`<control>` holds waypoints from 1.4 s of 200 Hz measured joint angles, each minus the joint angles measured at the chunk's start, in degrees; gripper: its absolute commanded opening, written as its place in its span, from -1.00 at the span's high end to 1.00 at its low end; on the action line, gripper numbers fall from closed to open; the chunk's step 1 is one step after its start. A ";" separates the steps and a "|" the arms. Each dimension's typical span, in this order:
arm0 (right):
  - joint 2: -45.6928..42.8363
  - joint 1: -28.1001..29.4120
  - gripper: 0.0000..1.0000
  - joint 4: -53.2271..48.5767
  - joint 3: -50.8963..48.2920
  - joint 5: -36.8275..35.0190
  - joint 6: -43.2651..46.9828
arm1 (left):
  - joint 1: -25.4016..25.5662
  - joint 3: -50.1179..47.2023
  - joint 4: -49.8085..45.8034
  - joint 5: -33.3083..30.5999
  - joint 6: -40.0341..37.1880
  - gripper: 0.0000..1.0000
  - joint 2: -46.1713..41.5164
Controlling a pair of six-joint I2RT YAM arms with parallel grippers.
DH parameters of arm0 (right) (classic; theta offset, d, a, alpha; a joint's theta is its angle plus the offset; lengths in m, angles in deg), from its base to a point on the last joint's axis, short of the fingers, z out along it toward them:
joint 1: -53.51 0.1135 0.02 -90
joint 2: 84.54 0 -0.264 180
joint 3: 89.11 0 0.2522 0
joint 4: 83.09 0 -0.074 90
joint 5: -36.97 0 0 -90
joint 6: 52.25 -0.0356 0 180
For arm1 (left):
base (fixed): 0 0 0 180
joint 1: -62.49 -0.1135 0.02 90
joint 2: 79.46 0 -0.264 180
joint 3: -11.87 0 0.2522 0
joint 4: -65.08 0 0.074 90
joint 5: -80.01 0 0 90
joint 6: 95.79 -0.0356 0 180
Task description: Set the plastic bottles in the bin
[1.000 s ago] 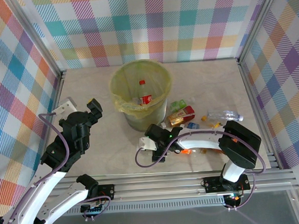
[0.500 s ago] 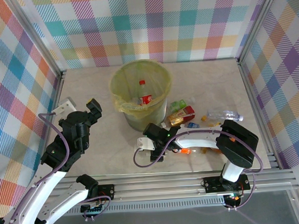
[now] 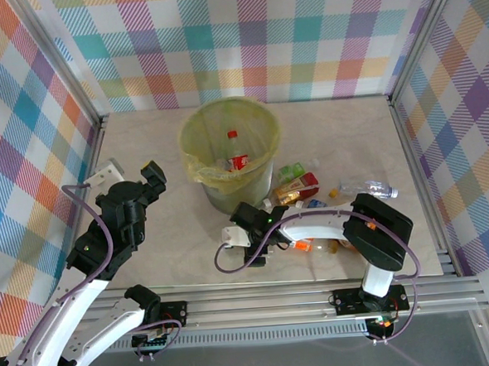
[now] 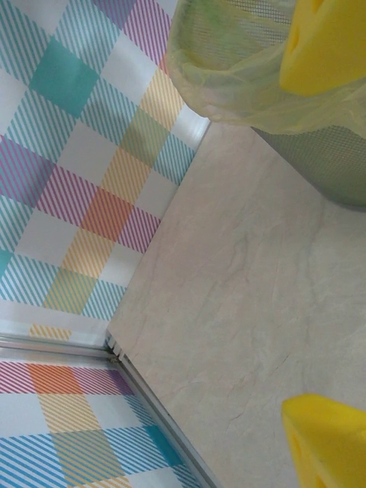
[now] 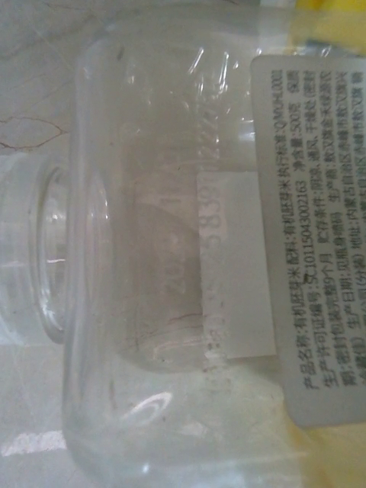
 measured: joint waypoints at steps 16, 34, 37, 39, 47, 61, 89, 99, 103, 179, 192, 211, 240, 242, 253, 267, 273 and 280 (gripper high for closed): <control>0.00 0.00 -0.82 -0.31 0.17 0.09 0.04 | -0.02 0.00 0.00 0.02 0.02 -1.00 0.00; -0.04 0.07 -0.76 -0.35 0.37 0.07 -0.02 | -0.28 0.00 0.00 0.02 0.00 -1.00 -0.02; -0.07 0.11 -0.76 -0.35 0.44 0.04 0.00 | -0.33 0.00 0.00 0.04 0.02 -1.00 -0.02; -0.09 0.11 -0.75 -0.33 0.48 0.02 -0.02 | -0.37 0.00 0.00 0.04 0.02 -1.00 -0.02; -0.15 0.17 -0.74 -0.31 0.48 -0.02 0.00 | -0.44 0.00 0.00 0.04 0.02 -1.00 -0.02; -0.44 0.39 -0.72 -0.37 0.46 -0.42 0.00 | -0.48 0.00 0.00 0.13 0.02 -1.00 -0.02; -2.40 1.40 -0.68 -0.50 0.39 -1.25 0.00 | -0.70 0.00 0.00 0.48 0.02 -1.00 -0.02; -3.67 1.97 -0.67 -0.61 0.39 -1.55 0.00 | -0.70 0.00 0.00 0.63 0.02 -1.00 -0.02; -4.15 2.12 -0.67 -0.66 0.37 -1.70 0.00 | -0.72 0.00 0.00 0.66 0.02 -1.00 -0.02; -19.32 5.86 -0.60 -3.17 -1.64 -3.21 -2.25 | -0.76 0.00 -0.02 1.07 0.02 -1.00 -0.09; -22.73 6.12 -0.58 -3.48 -2.69 -3.32 -3.30 | -0.85 0.00 0.00 1.05 0.02 -1.00 -0.20; -27.78 6.25 -0.56 -4.22 -4.07 -3.32 -4.87 | -0.87 0.00 -0.02 1.05 0.02 -1.00 -0.39; -34.88 6.38 -0.54 -4.92 -5.46 -3.43 -6.97 | -1.07 0.00 -0.02 1.05 0.02 -1.00 -0.46; -35.28 6.40 -0.54 -4.96 -5.49 -3.45 -7.13 | -1.07 0.00 -0.02 1.05 0.02 -1.00 -0.46; -37.05 6.40 -0.53 -5.20 -5.51 -3.89 -7.76 | -1.07 0.00 -0.02 1.05 0.02 -1.00 -0.44; -38.27 6.40 -0.51 -5.22 -5.51 -5.11 -8.35 | -1.07 0.00 -0.02 1.07 0.02 -1.00 -0.44; -38.42 6.40 -0.51 -5.31 -5.51 -5.70 -8.59 | -1.07 0.00 -0.02 1.07 0.02 -1.00 -0.44; -38.45 6.40 -0.50 -5.38 -5.51 -6.54 -8.96 | -1.07 0.00 -0.02 1.07 0.02 -1.00 -0.44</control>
